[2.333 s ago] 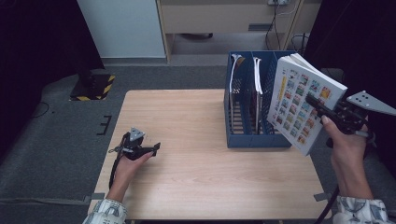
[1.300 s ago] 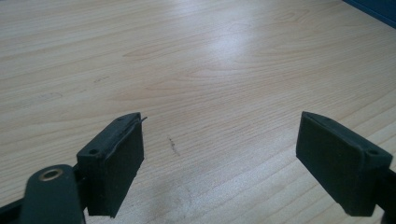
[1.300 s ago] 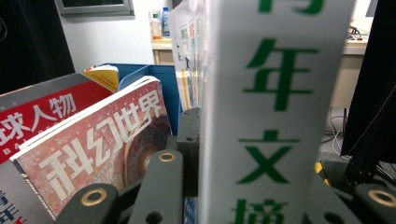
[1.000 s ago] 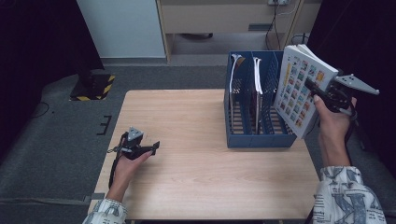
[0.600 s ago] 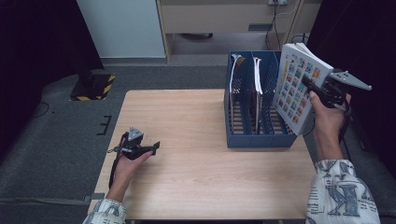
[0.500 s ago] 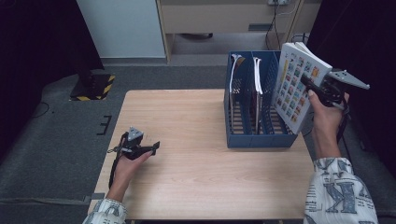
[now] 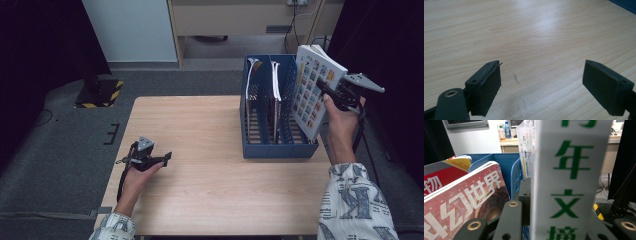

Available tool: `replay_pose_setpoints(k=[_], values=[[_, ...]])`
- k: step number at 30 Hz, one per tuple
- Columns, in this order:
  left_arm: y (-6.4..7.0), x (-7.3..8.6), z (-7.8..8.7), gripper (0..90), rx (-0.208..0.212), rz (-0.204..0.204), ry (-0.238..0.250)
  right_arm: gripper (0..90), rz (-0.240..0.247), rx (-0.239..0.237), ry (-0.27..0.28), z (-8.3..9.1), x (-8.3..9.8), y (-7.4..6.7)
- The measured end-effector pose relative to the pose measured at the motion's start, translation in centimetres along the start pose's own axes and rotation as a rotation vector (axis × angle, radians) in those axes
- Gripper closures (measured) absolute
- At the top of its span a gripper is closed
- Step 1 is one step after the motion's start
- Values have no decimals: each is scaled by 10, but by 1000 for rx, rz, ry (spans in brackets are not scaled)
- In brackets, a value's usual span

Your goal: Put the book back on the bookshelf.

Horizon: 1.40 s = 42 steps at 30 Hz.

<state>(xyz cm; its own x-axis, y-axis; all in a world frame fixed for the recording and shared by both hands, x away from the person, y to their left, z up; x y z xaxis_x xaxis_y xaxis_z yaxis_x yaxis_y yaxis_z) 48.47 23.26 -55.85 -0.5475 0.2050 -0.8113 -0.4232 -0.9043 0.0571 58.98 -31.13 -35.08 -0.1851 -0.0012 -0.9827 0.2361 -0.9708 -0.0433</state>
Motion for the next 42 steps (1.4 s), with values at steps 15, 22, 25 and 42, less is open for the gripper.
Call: replay_pose_setpoints(k=[15,22,25,42], values=[[0,1,-1,150,3,-8,-6,742,-3,10,13,-10,9,-2],[-1,0,-1,151,2,1,-2,741,-5,8,-3,-16,20,-4],[-1,0,-1,151,3,-1,-3,741,-6,9,-4,-17,25,-3],[1,-2,-1,153,7,-2,11,741,-27,21,-26,-20,46,-1]])
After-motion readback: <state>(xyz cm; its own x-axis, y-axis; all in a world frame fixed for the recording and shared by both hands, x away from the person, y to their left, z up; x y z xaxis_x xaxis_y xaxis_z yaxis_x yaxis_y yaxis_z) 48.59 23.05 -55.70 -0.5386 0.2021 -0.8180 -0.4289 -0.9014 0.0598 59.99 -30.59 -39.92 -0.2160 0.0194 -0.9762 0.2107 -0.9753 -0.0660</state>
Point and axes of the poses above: each handheld gripper's, and its own axes: z roughly backward along the jaws, x roughly out of its underside, y roughly to its right, the point moved 9 cm from there along -z, roughly forward along the jaws, and after that the axes turned 2 degrees about z, right-handed, at the moved point
